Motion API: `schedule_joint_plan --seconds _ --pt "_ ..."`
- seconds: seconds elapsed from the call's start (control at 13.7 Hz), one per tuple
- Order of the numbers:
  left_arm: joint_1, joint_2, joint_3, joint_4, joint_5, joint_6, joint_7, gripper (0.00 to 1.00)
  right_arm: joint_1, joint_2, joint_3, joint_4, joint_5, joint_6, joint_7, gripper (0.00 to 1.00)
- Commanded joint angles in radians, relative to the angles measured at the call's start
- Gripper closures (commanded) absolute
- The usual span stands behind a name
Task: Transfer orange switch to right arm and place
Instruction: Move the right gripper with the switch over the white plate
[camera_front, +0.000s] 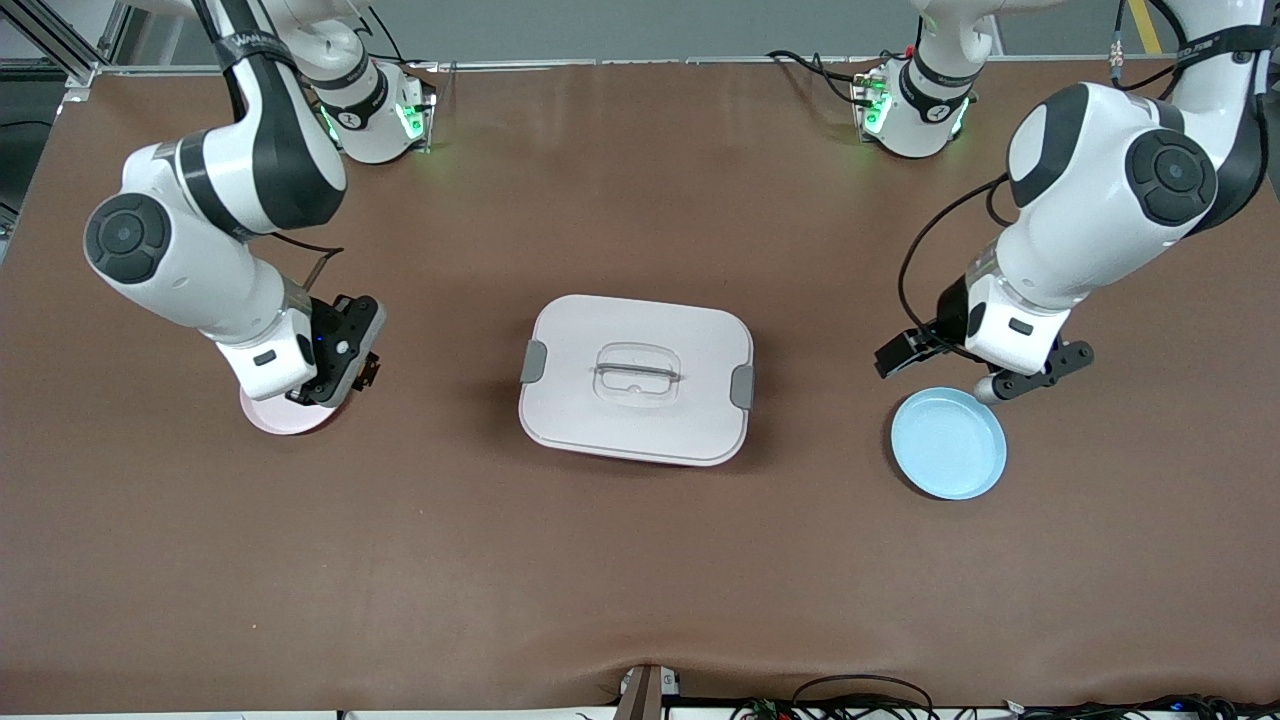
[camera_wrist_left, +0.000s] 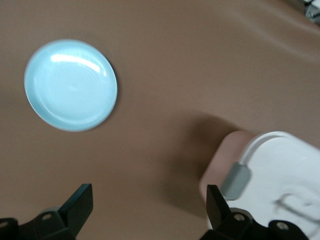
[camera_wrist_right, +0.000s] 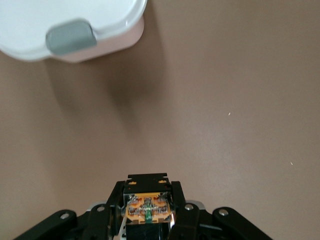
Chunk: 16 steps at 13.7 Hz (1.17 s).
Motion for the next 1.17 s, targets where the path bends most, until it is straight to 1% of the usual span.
schedule_joint_plan --seconds 0.0,0.15,0.29,0.36,0.51,0.66,0.8,0.95,1.09 --pt "0.035 -0.021 -0.008 -0.017 0.041 -0.006 0.190 0.00 -0.041 -0.015 0.016 -0.065 -0.042 0.049 -0.104 1.00" --pt "0.073 -0.021 -0.011 -0.017 0.041 -0.006 0.217 0.00 -0.074 -0.020 0.016 -0.124 -0.044 0.103 -0.167 1.00" --pt "0.122 -0.024 -0.011 -0.013 0.038 -0.012 0.337 0.00 -0.084 -0.026 0.014 -0.169 -0.048 0.138 -0.212 1.00" --pt "0.151 -0.023 -0.011 -0.001 0.030 -0.012 0.391 0.00 -0.091 -0.029 0.014 -0.200 -0.067 0.172 -0.217 1.00" --pt "0.174 -0.038 -0.007 0.015 0.032 -0.012 0.398 0.00 -0.101 -0.038 0.016 -0.255 -0.100 0.217 -0.218 1.00" --pt "0.243 -0.065 -0.019 0.018 0.023 -0.014 0.421 0.00 -0.119 -0.044 0.016 -0.296 -0.159 0.247 -0.218 1.00" --pt "0.250 -0.101 -0.019 0.016 0.006 -0.014 0.422 0.00 -0.142 -0.047 0.016 -0.351 -0.183 0.316 -0.235 1.00" --pt "0.250 -0.124 -0.014 0.018 0.006 -0.015 0.424 0.00 -0.179 -0.044 0.016 -0.411 -0.183 0.417 -0.286 1.00" --pt "0.250 -0.130 -0.014 0.018 0.012 -0.015 0.424 0.00 -0.202 -0.040 0.016 -0.441 -0.185 0.476 -0.319 1.00"
